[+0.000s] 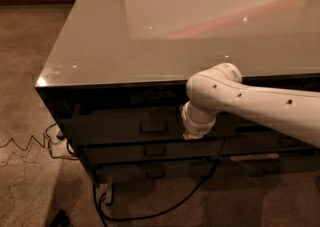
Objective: Open top drawer
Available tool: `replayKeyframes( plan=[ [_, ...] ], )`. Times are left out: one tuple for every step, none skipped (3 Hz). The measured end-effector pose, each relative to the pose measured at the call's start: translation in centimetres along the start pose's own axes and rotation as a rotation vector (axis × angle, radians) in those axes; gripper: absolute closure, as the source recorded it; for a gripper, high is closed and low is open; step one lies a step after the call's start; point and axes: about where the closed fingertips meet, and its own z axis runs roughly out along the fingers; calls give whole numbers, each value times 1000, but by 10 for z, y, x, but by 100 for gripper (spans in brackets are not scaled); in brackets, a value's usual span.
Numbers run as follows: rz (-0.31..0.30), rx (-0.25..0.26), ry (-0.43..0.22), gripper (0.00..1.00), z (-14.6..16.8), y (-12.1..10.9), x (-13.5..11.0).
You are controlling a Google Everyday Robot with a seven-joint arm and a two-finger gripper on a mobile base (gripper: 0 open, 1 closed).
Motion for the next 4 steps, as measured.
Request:
replayKeyframes(
  plan=[
    [0,0,0,86,0,0,0],
    [0,0,0,62,0,0,0],
    [0,0,0,39,0,0,0],
    [0,0,0,16,-4,-1,-1]
  ],
)
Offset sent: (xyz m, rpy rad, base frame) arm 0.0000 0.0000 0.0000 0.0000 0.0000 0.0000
